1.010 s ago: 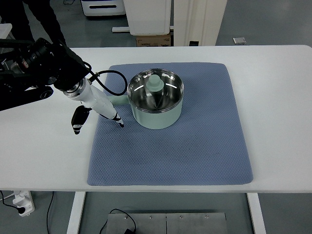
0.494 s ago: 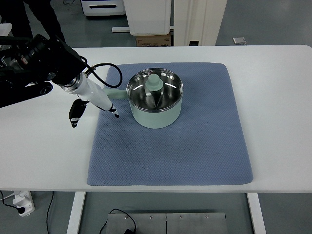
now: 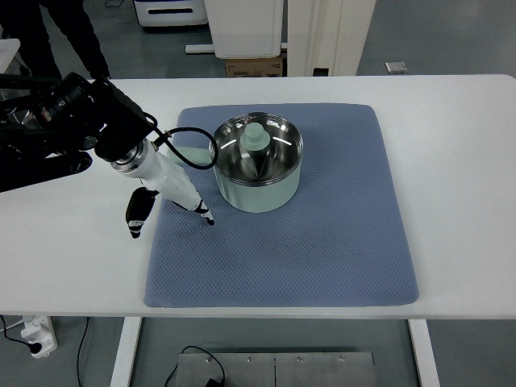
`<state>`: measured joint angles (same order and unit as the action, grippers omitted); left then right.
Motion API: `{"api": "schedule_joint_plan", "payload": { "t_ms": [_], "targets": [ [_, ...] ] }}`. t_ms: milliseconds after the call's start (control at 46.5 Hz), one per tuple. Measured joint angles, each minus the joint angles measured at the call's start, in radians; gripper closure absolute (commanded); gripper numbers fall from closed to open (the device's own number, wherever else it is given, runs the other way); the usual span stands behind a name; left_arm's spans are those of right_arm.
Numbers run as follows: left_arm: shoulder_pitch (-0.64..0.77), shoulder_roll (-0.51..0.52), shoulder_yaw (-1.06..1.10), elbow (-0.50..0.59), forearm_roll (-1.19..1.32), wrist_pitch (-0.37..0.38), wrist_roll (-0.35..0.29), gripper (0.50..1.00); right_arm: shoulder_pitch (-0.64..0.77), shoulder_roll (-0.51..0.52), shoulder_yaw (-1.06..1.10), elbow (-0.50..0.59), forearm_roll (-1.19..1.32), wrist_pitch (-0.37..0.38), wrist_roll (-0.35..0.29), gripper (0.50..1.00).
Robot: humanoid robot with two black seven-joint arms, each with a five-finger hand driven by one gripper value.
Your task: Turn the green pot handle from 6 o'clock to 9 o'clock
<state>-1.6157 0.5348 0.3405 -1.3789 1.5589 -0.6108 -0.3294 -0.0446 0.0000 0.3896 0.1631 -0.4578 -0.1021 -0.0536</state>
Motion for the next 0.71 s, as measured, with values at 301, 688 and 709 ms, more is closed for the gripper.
{"api": "schedule_joint_plan", "payload": {
  "t_ms": [301, 688, 709],
  "targets": [
    [0.006, -0.013, -0.032, -0.064, -0.357, 0.000, -0.034, 0.500, 0.000, 0.000, 0.000, 0.001, 0.000, 0.000, 0.000, 0.500],
    [0.113, -0.075, -0.271, 0.226, -0.995, 0.000, -0.024, 0.500, 0.000, 0.000, 0.000, 0.000, 0.000, 0.000, 0.000, 0.500],
    [0.121, -0.080, -0.283, 0.257, -1.034, 0.000, -0.025, 0.500, 0.000, 0.000, 0.000, 0.000, 0.000, 0.000, 0.000, 0.500]
  ]
}}
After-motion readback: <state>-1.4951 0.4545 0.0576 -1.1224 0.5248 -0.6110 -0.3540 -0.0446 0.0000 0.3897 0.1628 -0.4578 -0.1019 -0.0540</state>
